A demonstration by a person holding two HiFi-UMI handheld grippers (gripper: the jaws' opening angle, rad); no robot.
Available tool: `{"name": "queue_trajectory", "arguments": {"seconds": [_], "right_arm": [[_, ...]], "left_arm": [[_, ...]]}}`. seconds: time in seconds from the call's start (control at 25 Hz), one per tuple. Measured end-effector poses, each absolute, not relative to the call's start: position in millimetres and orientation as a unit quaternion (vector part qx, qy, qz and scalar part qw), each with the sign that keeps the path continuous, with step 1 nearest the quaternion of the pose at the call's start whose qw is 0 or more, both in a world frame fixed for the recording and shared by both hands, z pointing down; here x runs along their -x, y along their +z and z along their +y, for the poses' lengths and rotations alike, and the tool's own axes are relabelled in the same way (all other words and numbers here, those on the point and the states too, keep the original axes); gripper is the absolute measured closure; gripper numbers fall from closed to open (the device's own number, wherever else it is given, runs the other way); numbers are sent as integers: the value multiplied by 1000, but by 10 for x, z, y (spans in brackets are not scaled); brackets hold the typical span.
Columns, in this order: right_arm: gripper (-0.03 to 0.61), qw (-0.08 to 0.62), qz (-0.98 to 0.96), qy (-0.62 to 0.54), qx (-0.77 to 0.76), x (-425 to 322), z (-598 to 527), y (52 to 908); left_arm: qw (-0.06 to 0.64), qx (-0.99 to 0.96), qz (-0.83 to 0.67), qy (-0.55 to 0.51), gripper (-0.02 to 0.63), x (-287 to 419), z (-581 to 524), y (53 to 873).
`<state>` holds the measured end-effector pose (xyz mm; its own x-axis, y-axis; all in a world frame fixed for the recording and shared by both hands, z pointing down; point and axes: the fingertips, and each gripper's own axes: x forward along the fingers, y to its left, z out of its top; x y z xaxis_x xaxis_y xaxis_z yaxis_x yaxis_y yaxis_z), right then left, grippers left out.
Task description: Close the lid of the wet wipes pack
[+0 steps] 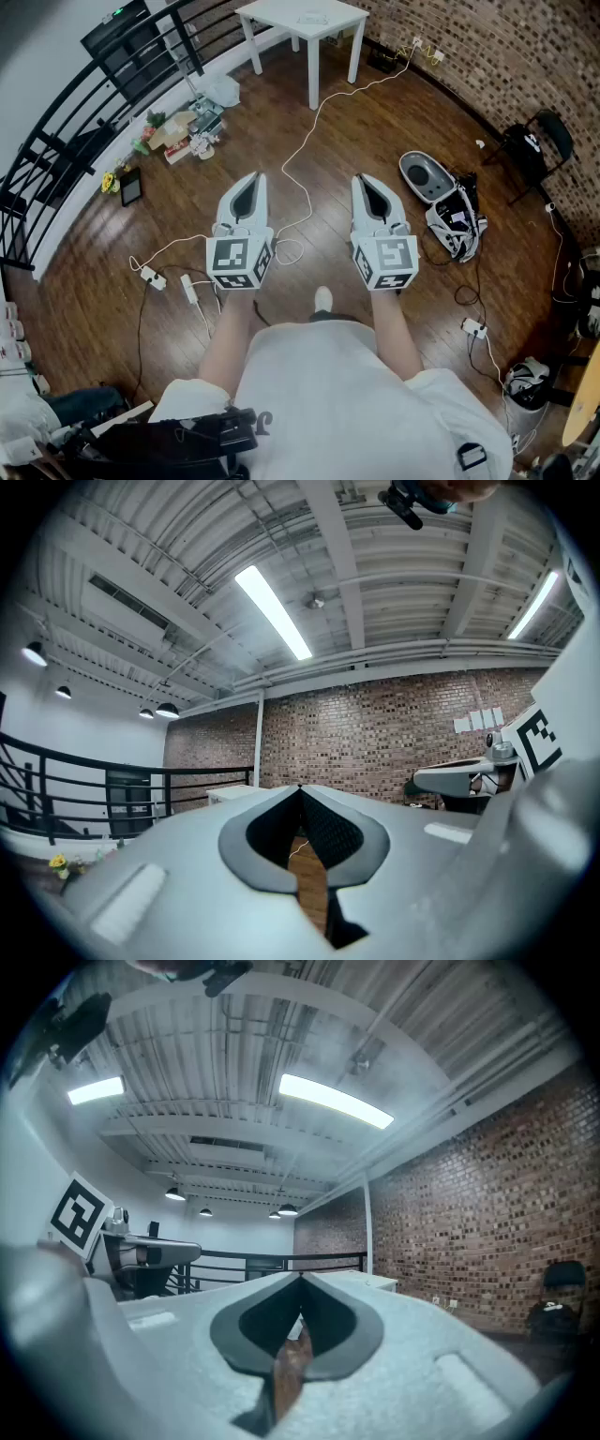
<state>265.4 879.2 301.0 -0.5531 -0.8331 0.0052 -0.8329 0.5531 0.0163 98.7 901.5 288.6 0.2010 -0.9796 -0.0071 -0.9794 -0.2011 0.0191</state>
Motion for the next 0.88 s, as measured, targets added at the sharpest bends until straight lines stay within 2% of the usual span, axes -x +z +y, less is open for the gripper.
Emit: {"name": "queue_trajectory", "arguments": {"seconds": [0.36,0.88], "right_arm": [[588,20,-891,27,-453,-2838,7792,3229],[588,48,-887,28,-458,-2227,6077,3469]], "left_arm": [[25,-766,-643,4,598,-1206,8055,3096],[34,-764,-644,-2,598,-561,6345,3332]]}}
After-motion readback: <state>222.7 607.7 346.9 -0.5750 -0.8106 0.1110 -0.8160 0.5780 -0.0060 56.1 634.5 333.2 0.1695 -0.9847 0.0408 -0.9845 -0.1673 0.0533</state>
